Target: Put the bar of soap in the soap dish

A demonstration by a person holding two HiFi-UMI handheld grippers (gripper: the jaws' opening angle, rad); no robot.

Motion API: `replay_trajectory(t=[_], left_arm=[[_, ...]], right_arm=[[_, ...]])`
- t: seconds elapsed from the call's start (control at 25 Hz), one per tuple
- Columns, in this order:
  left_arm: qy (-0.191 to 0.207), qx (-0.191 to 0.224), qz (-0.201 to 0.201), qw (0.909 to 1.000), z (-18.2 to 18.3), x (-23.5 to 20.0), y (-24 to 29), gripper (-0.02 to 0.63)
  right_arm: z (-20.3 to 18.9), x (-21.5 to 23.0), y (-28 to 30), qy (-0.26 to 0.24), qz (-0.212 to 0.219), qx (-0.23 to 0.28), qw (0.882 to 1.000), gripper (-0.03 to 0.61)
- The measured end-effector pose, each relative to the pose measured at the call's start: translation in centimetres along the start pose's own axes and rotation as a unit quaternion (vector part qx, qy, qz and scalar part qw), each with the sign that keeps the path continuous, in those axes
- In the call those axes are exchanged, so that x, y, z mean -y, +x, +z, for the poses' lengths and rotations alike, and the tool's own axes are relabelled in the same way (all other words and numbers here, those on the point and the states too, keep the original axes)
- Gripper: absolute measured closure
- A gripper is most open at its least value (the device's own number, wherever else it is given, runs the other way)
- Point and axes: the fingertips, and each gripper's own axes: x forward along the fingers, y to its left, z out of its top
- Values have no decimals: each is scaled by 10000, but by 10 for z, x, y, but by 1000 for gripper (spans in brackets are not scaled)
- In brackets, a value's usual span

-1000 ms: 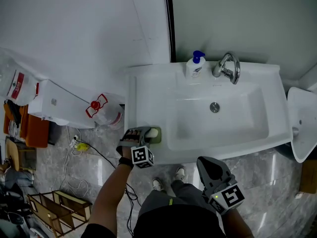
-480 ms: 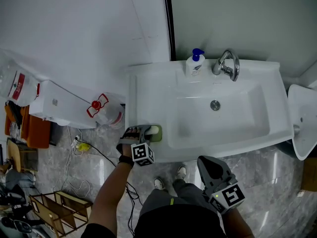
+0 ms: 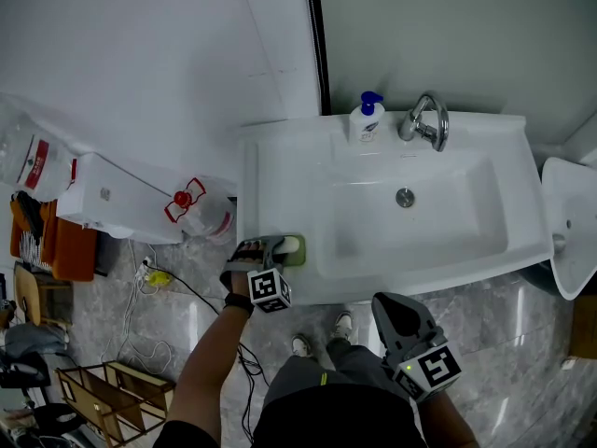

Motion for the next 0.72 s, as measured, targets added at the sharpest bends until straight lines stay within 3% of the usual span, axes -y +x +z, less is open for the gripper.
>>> replay_trajectory(t=[0.4, 0.72], left_arm=[[-105, 26, -90, 9999, 0, 2, -5, 491], [27, 90, -73, 9999, 1, 6, -7, 494]], right_arm=[[2, -4, -1, 2, -14, 53, 10000, 568], [5, -11, 0, -35, -1, 94, 10000, 568]])
